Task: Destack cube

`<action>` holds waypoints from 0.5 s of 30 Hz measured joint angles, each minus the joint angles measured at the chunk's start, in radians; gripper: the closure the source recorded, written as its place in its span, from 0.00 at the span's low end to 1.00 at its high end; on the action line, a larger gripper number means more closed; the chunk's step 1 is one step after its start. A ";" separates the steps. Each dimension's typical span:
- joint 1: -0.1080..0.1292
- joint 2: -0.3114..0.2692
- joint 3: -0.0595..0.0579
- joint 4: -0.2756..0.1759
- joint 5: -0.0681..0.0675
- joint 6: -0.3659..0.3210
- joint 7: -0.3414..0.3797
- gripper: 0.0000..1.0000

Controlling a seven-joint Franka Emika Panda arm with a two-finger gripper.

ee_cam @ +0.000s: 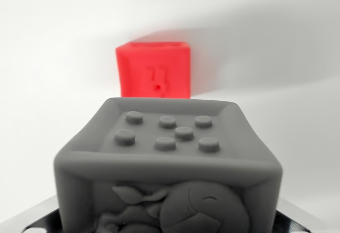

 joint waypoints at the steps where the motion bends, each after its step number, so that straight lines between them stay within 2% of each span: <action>1: -0.001 -0.002 -0.001 -0.006 0.000 0.005 0.001 1.00; 15: -0.007 -0.022 -0.014 -0.084 0.001 0.062 0.022 1.00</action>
